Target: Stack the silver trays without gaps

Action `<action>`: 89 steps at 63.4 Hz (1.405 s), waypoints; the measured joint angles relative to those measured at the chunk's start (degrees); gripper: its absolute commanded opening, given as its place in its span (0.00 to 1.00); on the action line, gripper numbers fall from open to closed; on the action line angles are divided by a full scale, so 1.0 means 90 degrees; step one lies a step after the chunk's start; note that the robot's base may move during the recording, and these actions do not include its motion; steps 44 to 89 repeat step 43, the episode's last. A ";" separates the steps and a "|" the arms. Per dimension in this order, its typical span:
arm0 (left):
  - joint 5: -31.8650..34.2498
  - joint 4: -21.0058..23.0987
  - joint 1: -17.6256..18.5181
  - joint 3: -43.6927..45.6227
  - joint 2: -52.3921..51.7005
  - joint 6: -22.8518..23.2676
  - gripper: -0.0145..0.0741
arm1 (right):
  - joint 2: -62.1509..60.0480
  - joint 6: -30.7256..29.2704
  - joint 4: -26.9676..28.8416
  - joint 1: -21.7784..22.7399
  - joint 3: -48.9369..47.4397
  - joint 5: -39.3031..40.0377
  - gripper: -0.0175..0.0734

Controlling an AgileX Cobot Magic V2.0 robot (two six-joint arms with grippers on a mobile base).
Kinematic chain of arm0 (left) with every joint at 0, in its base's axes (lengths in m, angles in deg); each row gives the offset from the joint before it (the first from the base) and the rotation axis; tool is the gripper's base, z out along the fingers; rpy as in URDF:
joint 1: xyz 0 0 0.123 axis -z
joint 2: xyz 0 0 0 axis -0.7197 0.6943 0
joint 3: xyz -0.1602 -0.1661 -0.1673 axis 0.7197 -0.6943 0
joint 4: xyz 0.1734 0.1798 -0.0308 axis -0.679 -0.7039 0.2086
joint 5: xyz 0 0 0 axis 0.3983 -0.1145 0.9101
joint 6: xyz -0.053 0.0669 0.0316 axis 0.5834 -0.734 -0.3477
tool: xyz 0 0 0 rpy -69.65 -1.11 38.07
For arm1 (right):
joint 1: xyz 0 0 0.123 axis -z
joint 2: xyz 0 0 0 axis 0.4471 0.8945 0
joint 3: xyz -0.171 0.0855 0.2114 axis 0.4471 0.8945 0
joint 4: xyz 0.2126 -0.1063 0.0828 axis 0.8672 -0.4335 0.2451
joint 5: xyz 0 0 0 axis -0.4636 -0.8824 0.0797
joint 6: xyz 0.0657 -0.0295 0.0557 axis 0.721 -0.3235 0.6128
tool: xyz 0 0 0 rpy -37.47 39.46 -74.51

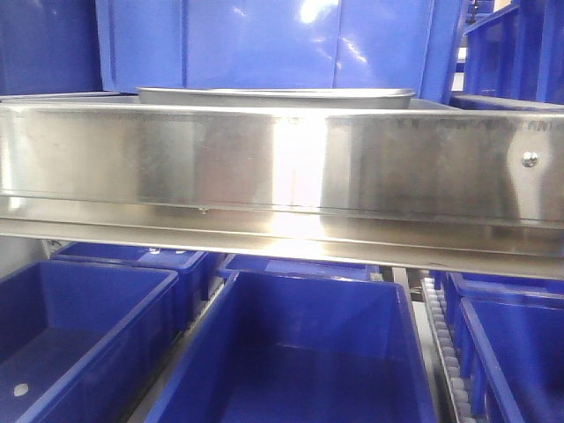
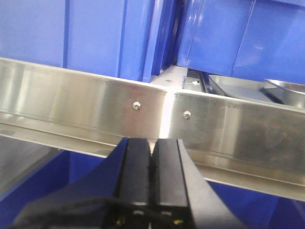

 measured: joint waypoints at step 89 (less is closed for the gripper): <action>0.0000 0.0000 0.0000 0.0000 0.0000 -0.0035 0.11 | 0.0000 0.0000 0.0015 0.0000 0.0000 0.0005 0.25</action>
